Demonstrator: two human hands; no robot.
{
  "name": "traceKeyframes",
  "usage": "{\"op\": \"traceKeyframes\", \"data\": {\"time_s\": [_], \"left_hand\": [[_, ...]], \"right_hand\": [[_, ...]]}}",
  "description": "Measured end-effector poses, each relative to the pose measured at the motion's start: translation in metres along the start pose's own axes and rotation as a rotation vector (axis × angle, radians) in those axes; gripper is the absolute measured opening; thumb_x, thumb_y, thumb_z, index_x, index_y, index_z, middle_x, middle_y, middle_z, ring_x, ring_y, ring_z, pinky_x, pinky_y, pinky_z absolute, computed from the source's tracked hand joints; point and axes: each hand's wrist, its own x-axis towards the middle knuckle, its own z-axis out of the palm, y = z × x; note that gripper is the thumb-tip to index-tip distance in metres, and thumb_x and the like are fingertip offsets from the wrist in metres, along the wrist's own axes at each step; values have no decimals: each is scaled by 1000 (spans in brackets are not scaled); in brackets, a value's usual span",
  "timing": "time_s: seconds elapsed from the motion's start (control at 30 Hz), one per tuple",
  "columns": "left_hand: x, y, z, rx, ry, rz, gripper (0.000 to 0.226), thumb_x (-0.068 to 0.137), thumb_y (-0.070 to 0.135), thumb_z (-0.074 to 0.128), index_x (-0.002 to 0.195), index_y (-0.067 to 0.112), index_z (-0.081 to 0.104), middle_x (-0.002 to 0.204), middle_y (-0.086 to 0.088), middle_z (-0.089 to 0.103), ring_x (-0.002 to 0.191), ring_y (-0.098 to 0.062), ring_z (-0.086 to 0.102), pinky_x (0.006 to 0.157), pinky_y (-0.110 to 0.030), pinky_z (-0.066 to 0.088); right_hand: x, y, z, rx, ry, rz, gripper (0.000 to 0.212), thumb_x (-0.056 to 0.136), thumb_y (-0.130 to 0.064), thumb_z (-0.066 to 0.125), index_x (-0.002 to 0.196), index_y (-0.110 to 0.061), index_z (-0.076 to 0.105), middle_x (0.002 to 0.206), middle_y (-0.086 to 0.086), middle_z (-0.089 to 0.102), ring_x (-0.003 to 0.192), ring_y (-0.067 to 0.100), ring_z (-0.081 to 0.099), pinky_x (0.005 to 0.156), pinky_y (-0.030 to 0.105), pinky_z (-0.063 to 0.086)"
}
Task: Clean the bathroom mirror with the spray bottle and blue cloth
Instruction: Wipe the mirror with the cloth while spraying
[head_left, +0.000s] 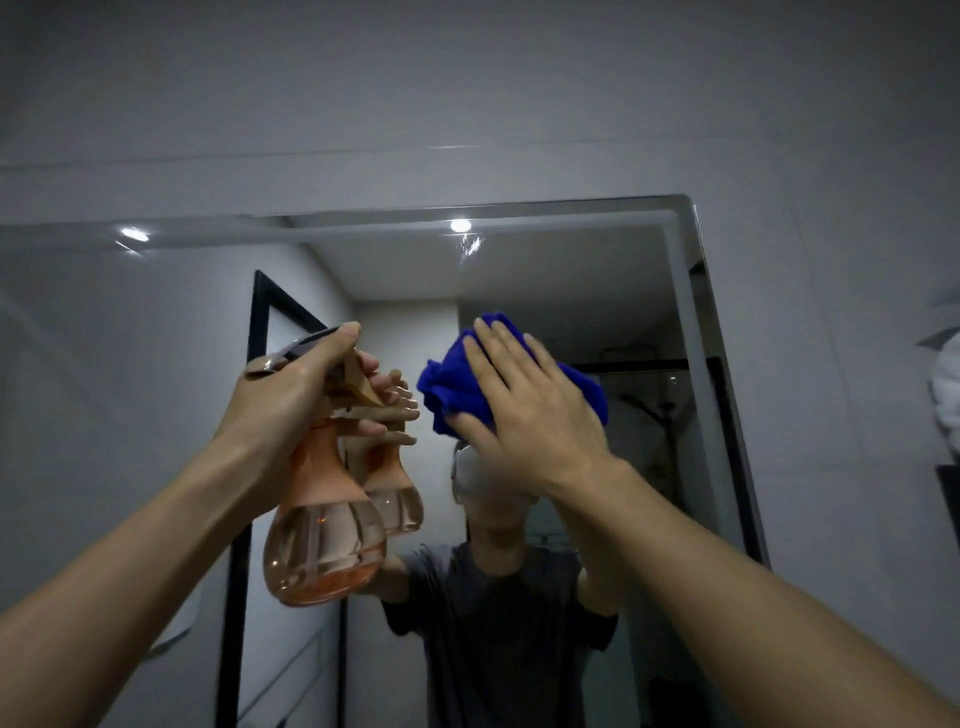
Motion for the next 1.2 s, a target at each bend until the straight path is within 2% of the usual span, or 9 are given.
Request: {"op": "traceKeyframes", "data": {"time_s": [0.07, 0.17, 0.33, 0.4, 0.57, 0.7, 0.87, 1.07, 1.2], "left_hand": [[-6, -1, -4, -12, 4, -11, 30, 97, 33, 57, 94, 4, 64, 70, -6, 72, 57, -12, 71, 50, -26, 58], [-11, -2, -15, -18, 11, -25, 30, 97, 32, 58, 91, 4, 65, 67, -6, 72, 57, -13, 70, 49, -25, 57], [-4, -1, -55, 65, 26, 1, 39, 93, 39, 61, 101, 1, 67, 90, -17, 74, 70, -19, 75, 51, -29, 59], [0, 1, -69, 75, 21, 3, 41, 93, 40, 62, 103, 0, 68, 93, -19, 74, 72, -19, 75, 51, -27, 57], [0, 3, -88, 7, -11, -40, 33, 96, 36, 60, 91, 4, 66, 71, -8, 73, 59, -13, 71, 49, -27, 59], [3, -2, -99, 52, -3, -8, 36, 94, 39, 62, 91, 3, 69, 76, -12, 74, 63, -18, 74, 50, -26, 59], [3, -6, -96, -26, -43, -32, 33, 94, 34, 62, 81, 5, 66, 62, -7, 68, 51, -12, 66, 44, -22, 52], [9, -3, -100, -87, -54, -6, 36, 93, 36, 63, 95, 1, 68, 80, -14, 73, 68, -20, 74, 54, -31, 60], [11, 4, -112, -60, -81, 41, 40, 94, 38, 61, 103, 0, 67, 87, -15, 75, 76, -22, 76, 54, -30, 61]], "right_hand": [[-19, 0, 4, -21, -13, 71, 76, 99, -60, 16, 157, -10, 11, 165, 8, 7, 153, 19, 3, 125, 40, 5], [-26, 2, 4, 21, 16, 233, 79, 98, -62, 8, 158, -11, 3, 166, 7, 0, 152, 17, -4, 124, 36, -3], [-17, -8, 3, 82, 82, 458, 80, 96, -63, 5, 157, -12, -3, 166, 6, -5, 152, 16, -7, 125, 38, -2], [-17, -9, 2, 74, 78, 472, 79, 97, -61, 8, 158, -12, -3, 166, 5, -5, 152, 15, -7, 125, 38, 0], [-15, -8, 5, 23, 68, 485, 80, 96, -63, 10, 158, -12, -1, 166, 5, -2, 152, 14, -5, 125, 36, 0], [-14, -8, 6, 12, 72, 497, 81, 96, -64, 10, 158, -12, 0, 166, 5, 0, 153, 14, -3, 125, 35, 1], [-12, -11, 5, 35, 83, 497, 80, 97, -63, 11, 157, -12, -1, 166, 6, 0, 153, 15, -3, 125, 37, 3], [59, -20, -13, 108, 135, 545, 72, 104, -53, 20, 157, -7, 1, 166, 10, 0, 153, 19, -2, 125, 39, 0], [116, -55, -13, 77, 119, 489, 74, 103, -53, 20, 157, -4, 6, 165, 13, 4, 153, 24, 0, 124, 43, 2]]}}
